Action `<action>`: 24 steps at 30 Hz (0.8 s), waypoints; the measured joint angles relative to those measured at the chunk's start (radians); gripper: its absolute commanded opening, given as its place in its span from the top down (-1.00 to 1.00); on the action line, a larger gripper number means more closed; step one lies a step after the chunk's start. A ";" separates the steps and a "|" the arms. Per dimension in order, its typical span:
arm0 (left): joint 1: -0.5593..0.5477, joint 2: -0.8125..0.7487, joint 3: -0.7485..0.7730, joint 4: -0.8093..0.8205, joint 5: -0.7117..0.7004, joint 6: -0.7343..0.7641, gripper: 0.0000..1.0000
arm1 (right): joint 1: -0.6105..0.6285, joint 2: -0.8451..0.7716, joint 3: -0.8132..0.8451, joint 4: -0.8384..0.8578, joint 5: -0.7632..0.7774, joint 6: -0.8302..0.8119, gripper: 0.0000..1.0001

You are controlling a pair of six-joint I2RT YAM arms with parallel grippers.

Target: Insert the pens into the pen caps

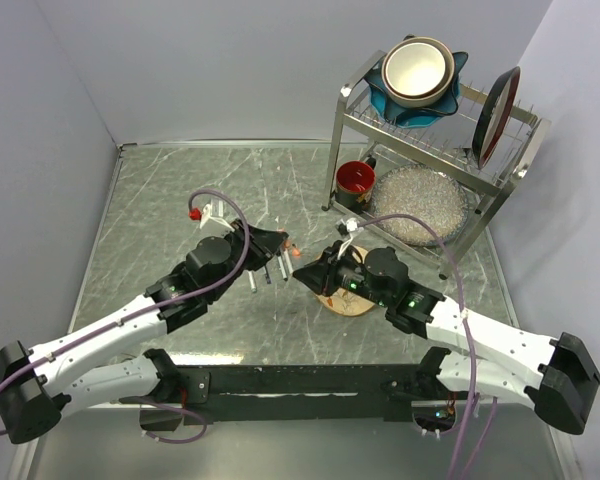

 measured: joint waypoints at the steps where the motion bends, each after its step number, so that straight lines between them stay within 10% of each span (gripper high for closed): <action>1: 0.000 -0.004 0.000 -0.008 -0.007 -0.002 0.98 | 0.007 0.005 0.002 -0.002 0.003 0.000 1.00; 24: -0.006 -0.066 0.000 -0.052 -0.069 -0.001 0.98 | 0.049 0.069 0.048 -0.015 0.013 0.001 1.00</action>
